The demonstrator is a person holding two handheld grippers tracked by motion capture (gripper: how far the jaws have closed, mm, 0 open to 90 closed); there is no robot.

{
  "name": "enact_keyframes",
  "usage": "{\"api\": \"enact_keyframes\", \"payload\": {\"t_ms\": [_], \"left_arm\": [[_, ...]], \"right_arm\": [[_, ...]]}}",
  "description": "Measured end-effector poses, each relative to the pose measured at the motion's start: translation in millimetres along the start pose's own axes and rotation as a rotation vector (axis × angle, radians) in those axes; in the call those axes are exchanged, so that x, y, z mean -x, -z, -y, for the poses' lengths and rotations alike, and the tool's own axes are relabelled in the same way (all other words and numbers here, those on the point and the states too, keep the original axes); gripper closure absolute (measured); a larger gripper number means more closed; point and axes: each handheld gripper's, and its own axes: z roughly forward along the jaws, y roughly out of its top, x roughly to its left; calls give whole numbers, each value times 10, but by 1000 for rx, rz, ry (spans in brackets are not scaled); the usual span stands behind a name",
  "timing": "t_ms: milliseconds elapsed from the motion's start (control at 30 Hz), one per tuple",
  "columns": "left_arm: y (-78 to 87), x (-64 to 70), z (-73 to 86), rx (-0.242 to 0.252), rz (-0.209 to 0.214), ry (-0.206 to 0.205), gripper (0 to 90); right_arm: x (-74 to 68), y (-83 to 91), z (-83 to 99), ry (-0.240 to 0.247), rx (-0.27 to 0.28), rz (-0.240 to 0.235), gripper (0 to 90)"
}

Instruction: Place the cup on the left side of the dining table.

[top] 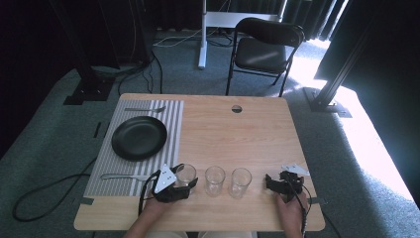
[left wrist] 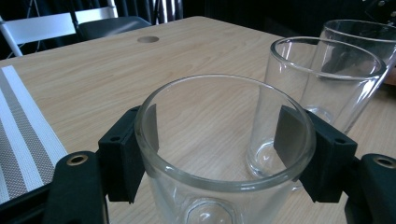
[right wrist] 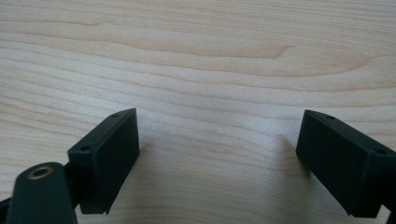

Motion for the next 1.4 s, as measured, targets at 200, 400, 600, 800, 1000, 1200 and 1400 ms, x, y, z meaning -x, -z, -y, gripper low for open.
{"api": "enact_keyframes", "payload": {"t_ms": [200, 400, 600, 800, 1000, 1200, 1400], "left_arm": [[4, 26, -34, -27, -16, 7, 289], [5, 25, -61, -48, -21, 0, 292], [7, 9, -81, -51, -24, 4, 292], [12, 0, -137, -70, 9, 9, 293], [32, -63, -170, -76, 3, 26, 292], [71, -119, -230, -62, -3, 16, 293], [108, -191, -297, -48, -17, 17, 293]], "right_arm": [[0, 0, 0, 0, 0, 0, 127], [0, 0, 0, 0, 0, 0, 127], [0, 0, 0, 0, 0, 0, 127], [0, 0, 0, 0, 0, 0, 127], [0, 0, 0, 0, 0, 0, 127], [0, 0, 0, 0, 0, 0, 127], [0, 0, 0, 0, 0, 0, 127]]}}
